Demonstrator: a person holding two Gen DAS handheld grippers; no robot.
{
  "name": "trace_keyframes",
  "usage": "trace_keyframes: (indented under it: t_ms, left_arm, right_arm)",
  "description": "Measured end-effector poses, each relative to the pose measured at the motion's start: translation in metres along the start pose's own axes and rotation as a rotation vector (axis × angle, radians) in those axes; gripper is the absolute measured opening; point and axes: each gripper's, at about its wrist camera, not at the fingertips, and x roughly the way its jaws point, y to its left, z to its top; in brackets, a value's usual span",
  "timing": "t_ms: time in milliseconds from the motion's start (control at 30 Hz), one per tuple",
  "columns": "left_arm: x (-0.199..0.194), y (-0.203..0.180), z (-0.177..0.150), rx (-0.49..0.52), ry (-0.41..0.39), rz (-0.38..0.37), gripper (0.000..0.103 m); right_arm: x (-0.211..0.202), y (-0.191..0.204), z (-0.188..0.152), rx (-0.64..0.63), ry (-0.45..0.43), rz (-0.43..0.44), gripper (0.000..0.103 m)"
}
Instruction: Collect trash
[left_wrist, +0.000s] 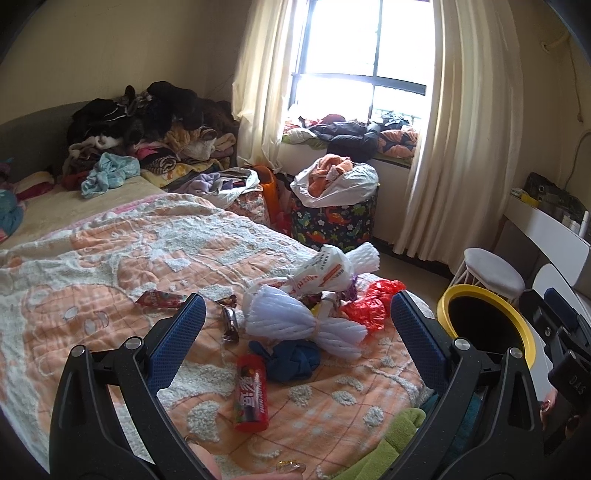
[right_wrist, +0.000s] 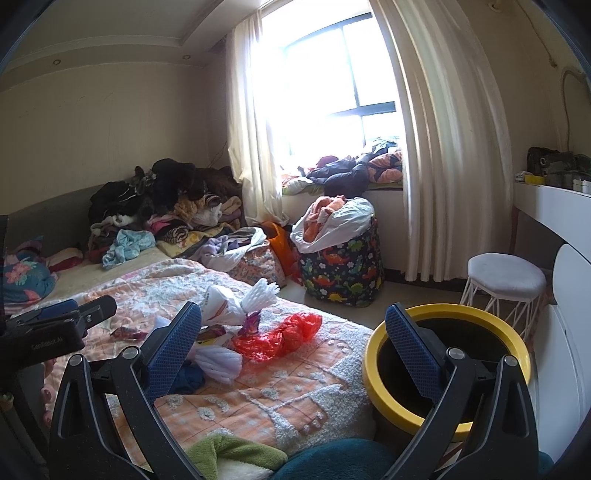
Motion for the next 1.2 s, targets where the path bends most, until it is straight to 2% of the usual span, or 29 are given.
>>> trace_keyframes:
  t_ms: [600,833,1200]
  left_arm:
    - [0.016,0.062,0.007,-0.103,0.011,0.105,0.092]
    - [0.034,0.084,0.006,-0.153,0.057,0.094,0.092]
    - [0.082,0.105,0.003,-0.213,0.135,0.056,0.092]
  right_arm:
    - [0.053,0.072,0.007,-0.141,0.158,0.205,0.097]
    - [0.078,0.086,0.009,-0.226,0.222,0.239,0.097]
    - [0.123,0.083,-0.005,-0.307,0.36,0.249,0.097]
